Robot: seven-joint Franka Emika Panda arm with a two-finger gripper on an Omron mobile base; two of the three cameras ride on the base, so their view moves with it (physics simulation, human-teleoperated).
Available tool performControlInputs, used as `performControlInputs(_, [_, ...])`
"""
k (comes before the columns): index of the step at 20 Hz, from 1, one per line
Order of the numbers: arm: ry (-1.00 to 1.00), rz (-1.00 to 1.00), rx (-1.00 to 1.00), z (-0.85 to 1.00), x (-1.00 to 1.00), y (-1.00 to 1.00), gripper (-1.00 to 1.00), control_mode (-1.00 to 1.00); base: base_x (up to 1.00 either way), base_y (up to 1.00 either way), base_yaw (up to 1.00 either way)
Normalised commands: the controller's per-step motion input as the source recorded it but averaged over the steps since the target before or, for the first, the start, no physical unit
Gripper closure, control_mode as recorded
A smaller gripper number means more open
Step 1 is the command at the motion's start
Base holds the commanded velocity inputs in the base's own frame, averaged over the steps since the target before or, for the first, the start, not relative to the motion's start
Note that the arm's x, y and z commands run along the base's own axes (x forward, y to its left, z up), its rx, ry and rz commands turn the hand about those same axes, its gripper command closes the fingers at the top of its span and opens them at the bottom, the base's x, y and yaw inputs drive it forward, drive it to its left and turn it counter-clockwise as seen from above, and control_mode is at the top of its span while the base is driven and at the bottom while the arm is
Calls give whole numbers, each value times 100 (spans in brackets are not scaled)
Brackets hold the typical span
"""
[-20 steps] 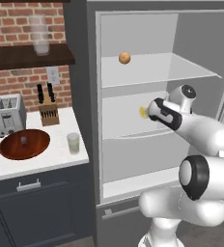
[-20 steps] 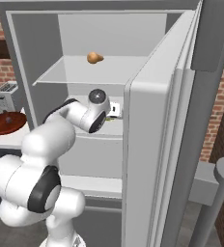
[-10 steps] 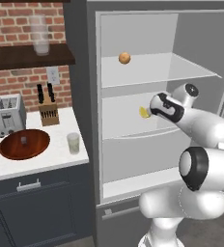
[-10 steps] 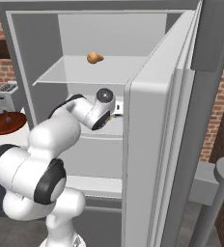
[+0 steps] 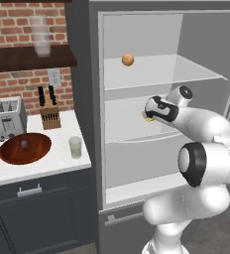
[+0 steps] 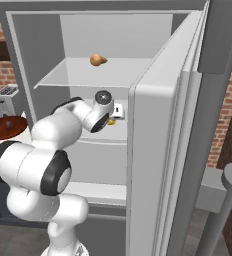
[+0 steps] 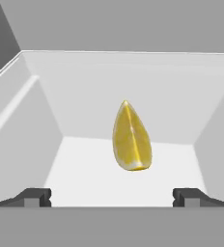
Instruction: Grab a lemon wedge from the fridge and one ice cube from the ice bowl, and put them in the glass of lemonade.
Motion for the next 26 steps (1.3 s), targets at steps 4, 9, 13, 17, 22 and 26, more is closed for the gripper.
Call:
performControlInputs(4, [0,0,0,-23,33,4,-100,-100,0,0,0])
performControlInputs(9, [0,0,0,0,8,-12,-100,-100,0,0,0])
performControlInputs(13, [0,0,0,0,8,-24,-100,-100,0,0,0])
performControlInputs(17, [0,0,0,-6,20,-5,-100,-100,0,0,0])
performControlInputs(22, [0,0,0,-17,50,0,-100,-100,0,0,0])
performControlInputs(26, [0,0,0,-6,9,0,-100,-100,0,0,0])
